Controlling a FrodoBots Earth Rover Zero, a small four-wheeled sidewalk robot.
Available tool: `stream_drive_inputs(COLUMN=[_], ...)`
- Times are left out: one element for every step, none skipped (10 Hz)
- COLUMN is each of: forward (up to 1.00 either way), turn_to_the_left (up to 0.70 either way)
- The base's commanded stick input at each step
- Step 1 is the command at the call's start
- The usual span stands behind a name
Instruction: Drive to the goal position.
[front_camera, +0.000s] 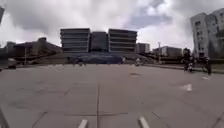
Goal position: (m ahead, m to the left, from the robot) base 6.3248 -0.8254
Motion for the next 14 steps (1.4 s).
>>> stream_drive_inputs(forward=[1.00, 1.00, 1.00, 1.00, 1.00, 1.00, 1.00, 1.00, 1.00, 1.00, 1.00, 1.00, 1.00, 1.00], turn_to_the_left=[0.02, 0.00, 0.00, 0.00, 0.00, 0.00, 0.00, 0.00, 0.00, 0.00, 0.00, 0.00, 0.00, 0.00])
